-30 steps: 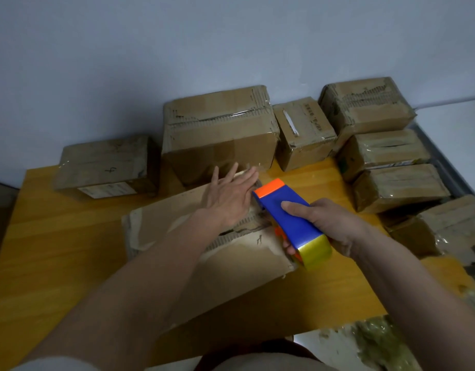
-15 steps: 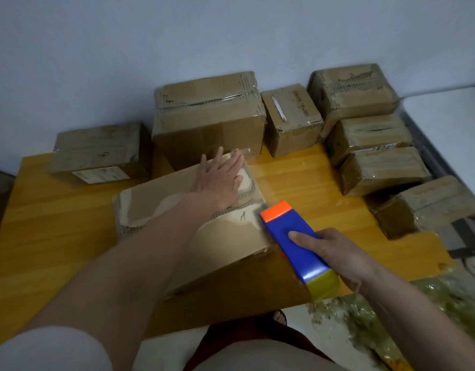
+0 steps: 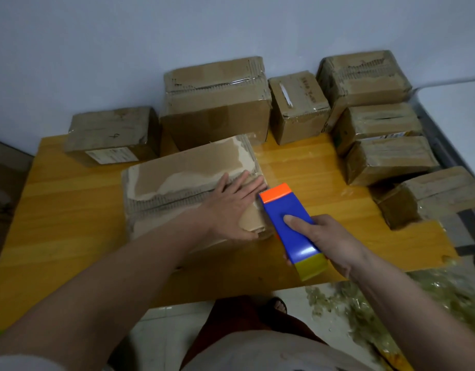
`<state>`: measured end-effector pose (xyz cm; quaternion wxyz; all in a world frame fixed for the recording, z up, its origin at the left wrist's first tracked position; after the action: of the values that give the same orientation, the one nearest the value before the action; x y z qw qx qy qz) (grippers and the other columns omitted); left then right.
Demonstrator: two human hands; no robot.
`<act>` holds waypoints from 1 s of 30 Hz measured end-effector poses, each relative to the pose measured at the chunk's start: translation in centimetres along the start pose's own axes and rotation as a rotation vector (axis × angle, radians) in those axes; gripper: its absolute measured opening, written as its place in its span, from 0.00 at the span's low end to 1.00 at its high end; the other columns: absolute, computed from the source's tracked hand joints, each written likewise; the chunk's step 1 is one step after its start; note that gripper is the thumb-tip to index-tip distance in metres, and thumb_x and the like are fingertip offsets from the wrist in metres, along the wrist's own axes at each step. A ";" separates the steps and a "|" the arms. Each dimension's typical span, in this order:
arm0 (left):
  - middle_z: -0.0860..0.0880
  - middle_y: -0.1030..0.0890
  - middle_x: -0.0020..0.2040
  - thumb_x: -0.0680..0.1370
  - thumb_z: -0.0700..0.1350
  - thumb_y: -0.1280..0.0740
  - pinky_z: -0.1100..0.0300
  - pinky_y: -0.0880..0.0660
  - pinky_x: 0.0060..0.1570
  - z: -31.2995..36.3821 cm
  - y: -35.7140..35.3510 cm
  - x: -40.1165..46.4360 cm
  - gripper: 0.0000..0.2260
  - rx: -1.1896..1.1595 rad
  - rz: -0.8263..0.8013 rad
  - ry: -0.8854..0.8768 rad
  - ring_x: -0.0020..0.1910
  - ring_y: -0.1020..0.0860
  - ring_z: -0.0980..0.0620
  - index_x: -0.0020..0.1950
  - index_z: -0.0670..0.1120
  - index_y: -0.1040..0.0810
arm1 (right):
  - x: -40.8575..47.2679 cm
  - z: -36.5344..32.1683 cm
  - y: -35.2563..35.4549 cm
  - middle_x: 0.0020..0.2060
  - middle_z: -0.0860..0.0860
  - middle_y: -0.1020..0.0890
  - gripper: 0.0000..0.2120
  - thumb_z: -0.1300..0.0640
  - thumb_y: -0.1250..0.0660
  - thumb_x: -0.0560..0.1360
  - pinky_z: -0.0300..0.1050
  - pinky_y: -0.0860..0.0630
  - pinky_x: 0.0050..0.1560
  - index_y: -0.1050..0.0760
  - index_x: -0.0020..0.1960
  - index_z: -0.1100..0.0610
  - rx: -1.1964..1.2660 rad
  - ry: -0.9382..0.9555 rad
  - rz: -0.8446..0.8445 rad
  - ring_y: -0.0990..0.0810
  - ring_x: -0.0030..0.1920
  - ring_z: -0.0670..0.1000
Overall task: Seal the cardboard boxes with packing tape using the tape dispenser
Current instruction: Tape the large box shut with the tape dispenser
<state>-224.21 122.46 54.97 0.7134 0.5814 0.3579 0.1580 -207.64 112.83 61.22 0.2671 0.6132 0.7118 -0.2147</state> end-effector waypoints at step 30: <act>0.56 0.68 0.76 0.76 0.66 0.65 0.40 0.66 0.72 2.4 -0.1 0.8 0.29 -0.132 0.072 0.213 0.74 0.71 0.51 0.73 0.58 0.71 | -7.1 8.3 1.7 0.39 0.63 0.16 0.18 0.47 0.31 0.70 0.46 0.21 0.36 0.19 0.46 0.63 0.076 -0.114 -0.048 0.17 0.35 0.58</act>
<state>-222.04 121.26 54.78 0.7020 0.5255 0.3992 0.2676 -204.28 102.41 59.48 0.2784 0.5925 0.7011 -0.2826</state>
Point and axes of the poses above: each hand's wrist, its own x-axis towards the middle knuckle, its own y-axis out of the back of the hand, z = x × y, the point moved 5 cm from there along x, towards the middle knuckle
